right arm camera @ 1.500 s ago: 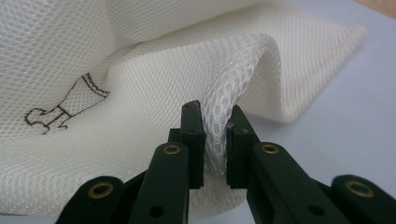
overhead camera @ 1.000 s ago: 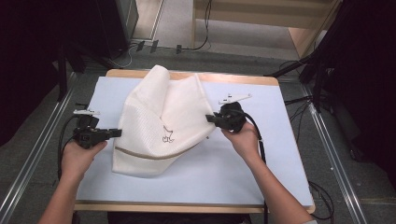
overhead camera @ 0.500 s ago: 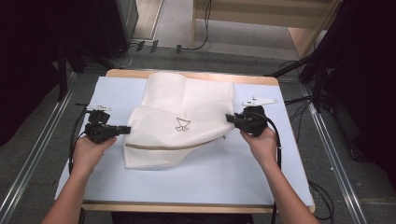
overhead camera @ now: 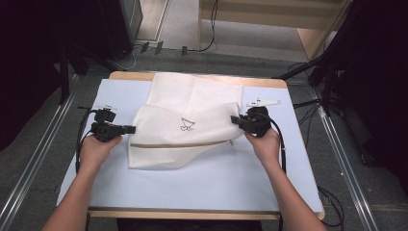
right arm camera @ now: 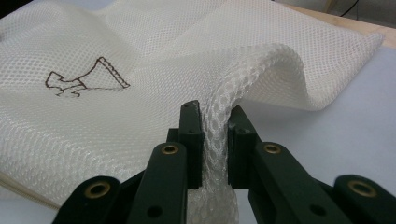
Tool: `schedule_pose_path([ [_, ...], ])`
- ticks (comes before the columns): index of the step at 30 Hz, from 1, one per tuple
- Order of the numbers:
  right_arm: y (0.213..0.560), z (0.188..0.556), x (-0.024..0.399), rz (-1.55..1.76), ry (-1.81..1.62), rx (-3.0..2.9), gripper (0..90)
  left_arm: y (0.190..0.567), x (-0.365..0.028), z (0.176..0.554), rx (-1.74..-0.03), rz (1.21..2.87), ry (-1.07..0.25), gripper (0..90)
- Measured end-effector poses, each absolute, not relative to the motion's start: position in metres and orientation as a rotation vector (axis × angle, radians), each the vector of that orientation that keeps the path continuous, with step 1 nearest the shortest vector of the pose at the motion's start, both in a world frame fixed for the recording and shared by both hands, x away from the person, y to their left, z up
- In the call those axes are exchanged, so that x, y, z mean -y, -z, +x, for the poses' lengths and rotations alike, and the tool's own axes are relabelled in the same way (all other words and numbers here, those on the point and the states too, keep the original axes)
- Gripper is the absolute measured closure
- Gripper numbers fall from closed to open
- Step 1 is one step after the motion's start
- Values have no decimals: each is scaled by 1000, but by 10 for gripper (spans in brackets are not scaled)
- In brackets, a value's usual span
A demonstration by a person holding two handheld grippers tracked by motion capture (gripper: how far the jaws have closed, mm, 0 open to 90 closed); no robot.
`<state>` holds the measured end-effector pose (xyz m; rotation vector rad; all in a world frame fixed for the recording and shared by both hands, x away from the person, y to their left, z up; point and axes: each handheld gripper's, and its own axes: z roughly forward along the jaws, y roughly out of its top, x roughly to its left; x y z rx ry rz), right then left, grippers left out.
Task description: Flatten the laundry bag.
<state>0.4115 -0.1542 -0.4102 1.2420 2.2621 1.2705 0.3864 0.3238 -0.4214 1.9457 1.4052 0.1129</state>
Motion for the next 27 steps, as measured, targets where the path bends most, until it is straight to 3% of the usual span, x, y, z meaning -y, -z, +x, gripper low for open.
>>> schedule_pose_path([
  [19, 451, 457, 140, 1335, -1171, -2324, 803, 442, -322, 414, -1452, 1981, -124, 854],
  [23, 450, 456, 142, 1358, -1196, -2304, 711, 440, -324, 411, -1433, 1969, -122, 831],
  [27, 433, 450, 149, 1345, -1247, -2265, 553, 433, -324, 405, -1399, 1956, -125, 690],
])
